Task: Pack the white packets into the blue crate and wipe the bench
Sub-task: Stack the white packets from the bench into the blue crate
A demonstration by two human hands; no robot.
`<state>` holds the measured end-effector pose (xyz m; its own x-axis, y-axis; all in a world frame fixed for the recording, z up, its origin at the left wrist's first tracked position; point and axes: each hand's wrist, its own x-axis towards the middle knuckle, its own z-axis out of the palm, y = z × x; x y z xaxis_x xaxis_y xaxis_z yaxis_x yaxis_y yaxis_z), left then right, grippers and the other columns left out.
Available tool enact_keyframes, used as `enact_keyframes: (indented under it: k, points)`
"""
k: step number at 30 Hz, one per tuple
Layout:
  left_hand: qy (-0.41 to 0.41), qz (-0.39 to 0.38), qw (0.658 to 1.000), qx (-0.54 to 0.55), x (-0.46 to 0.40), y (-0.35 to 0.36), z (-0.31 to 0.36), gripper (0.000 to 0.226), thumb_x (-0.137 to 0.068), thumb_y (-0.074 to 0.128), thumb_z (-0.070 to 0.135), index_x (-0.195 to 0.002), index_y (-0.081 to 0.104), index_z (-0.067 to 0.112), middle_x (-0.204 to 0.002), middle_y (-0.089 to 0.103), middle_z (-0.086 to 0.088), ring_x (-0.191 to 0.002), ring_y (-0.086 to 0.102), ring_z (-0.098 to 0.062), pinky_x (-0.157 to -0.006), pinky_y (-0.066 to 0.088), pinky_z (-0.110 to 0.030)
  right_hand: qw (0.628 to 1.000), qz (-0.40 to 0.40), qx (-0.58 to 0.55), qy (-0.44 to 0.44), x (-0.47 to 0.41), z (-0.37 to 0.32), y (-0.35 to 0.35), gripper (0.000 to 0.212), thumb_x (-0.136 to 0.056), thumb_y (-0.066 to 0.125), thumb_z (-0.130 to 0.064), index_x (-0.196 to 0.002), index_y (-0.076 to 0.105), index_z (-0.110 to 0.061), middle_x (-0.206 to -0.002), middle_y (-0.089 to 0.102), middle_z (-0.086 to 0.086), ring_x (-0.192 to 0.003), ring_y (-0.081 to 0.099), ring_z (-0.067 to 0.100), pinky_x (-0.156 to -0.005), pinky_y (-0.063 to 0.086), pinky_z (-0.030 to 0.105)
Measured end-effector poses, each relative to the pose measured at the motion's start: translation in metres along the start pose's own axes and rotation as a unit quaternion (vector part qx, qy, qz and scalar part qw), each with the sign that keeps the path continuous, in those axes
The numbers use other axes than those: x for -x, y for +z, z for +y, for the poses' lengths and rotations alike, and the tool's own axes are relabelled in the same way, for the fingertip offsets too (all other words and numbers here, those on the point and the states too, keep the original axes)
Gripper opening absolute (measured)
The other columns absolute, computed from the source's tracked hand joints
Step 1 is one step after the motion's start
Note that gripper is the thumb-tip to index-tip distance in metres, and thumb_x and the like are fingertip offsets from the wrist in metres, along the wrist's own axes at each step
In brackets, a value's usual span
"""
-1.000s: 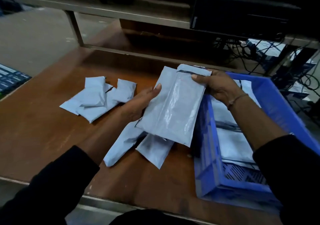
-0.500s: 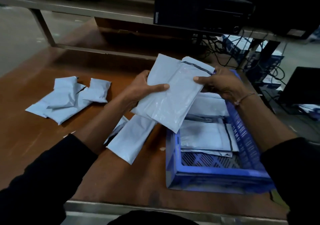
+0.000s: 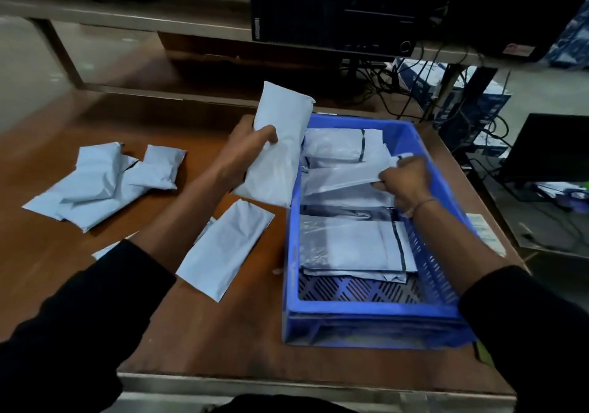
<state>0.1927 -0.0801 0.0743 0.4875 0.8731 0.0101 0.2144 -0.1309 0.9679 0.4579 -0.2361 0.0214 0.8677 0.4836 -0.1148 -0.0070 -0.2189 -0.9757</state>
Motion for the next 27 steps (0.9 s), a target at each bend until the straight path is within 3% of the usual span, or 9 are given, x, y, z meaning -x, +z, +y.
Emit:
enact_keyframes:
  k: [2,4,6,8,11,14,19,24,27]
  points:
    - [0.006,-0.003,1.000,-0.007,-0.001,0.001,0.001,0.048,-0.086,0.064,0.026,-0.131,0.051,0.018,-0.117,0.062,-0.002,-0.099,0.064,-0.022,-0.073,0.053,-0.034,0.997,-0.016,0.062,0.030,-0.013,0.024,0.013,0.075,-0.046,0.078,-0.011,-0.110,0.039,-0.012,-0.121,0.052,0.012,-0.094,0.068,0.034,-0.059,0.063,0.044]
    - [0.015,-0.010,1.000,-0.011,-0.002,0.000,0.004,0.045,-0.086,0.067,0.026,-0.128,0.054,0.019,-0.115,0.065,-0.001,-0.098,0.066,-0.021,-0.074,0.056,-0.034,0.984,-0.017,0.173,0.023,0.001,0.024,0.015,0.091,-0.052,0.082,-0.022,-0.131,0.037,-0.012,-0.132,0.050,0.014,-0.104,0.066,0.036,-0.049,0.058,0.027]
    - [0.023,-0.025,0.999,-0.013,-0.003,-0.003,0.006,0.041,-0.088,0.070,0.023,-0.127,0.057,0.018,-0.112,0.067,0.001,-0.096,0.068,-0.019,-0.075,0.058,-0.034,0.941,-0.039,0.335,-0.011,0.011,0.017,0.014,0.091,-0.074,0.079,-0.034,-0.148,0.030,-0.012,-0.144,0.047,0.016,-0.123,0.056,0.038,-0.075,0.060,0.033]
    - [0.039,-0.053,0.998,-0.016,-0.007,-0.008,0.005,0.041,-0.088,0.073,0.024,-0.126,0.061,0.017,-0.114,0.071,-0.001,-0.100,0.071,-0.023,-0.082,0.060,-0.038,0.887,-0.075,0.453,-0.045,0.011,0.015,0.007,0.085,-0.086,0.069,-0.048,-0.151,0.028,-0.012,-0.147,0.048,0.018,-0.133,0.048,0.039,-0.101,0.049,0.042]
    - [0.053,-0.098,0.993,-0.025,-0.010,-0.013,0.006,0.046,-0.086,0.078,0.031,-0.129,0.065,0.020,-0.119,0.073,-0.003,-0.105,0.073,-0.025,-0.089,0.061,-0.043,0.820,-0.121,0.554,-0.074,0.007,0.012,-0.001,0.081,-0.093,0.054,-0.061,-0.154,0.029,-0.013,-0.149,0.047,0.018,-0.136,0.045,0.037,-0.105,0.043,0.044]
    - [0.057,-0.126,0.990,-0.027,-0.010,-0.009,0.013,0.048,-0.088,0.079,0.031,-0.132,0.063,0.018,-0.117,0.075,-0.004,-0.101,0.075,-0.023,-0.083,0.061,-0.036,0.768,-0.148,0.617,-0.086,0.007,0.008,-0.004,0.076,-0.096,0.044,-0.063,-0.150,0.038,-0.009,-0.150,0.046,0.017,-0.137,0.044,0.035,-0.107,0.041,0.042]
    - [0.064,-0.171,0.982,-0.039,-0.012,0.008,0.023,0.055,-0.086,0.082,0.033,-0.134,0.060,0.018,-0.113,0.076,-0.006,-0.100,0.076,-0.023,-0.085,0.062,-0.040,0.768,-0.164,0.613,-0.089,0.015,-0.012,-0.011,0.064,-0.100,0.048,-0.051,-0.145,0.044,-0.007,-0.147,0.049,0.019,-0.134,0.047,0.038,-0.104,0.042,0.040]
    - [0.058,-0.268,0.958,-0.079,-0.012,0.033,0.036,0.052,-0.085,0.083,0.037,-0.131,0.063,0.024,-0.114,0.075,-0.010,-0.100,0.076,-0.027,-0.084,0.062,-0.038,0.857,-0.004,0.473,-0.203,0.018,-0.047,-0.041,0.038,-0.086,0.068,-0.023,-0.120,0.062,-0.006,-0.122,0.063,0.021,-0.112,0.060,0.040,-0.085,0.048,0.037]
    - [0.041,-0.318,0.935,-0.151,-0.013,0.051,0.040,0.057,-0.081,0.083,0.047,-0.132,0.062,0.037,-0.121,0.067,-0.005,-0.107,0.071,-0.020,-0.089,0.059,-0.031,0.812,0.001,0.504,-0.296,0.018,-0.066,-0.061,0.074,-0.069,0.083,-0.018,-0.134,0.048,-0.010,-0.132,0.046,0.021,-0.112,0.053,0.044,-0.086,0.047,0.040]
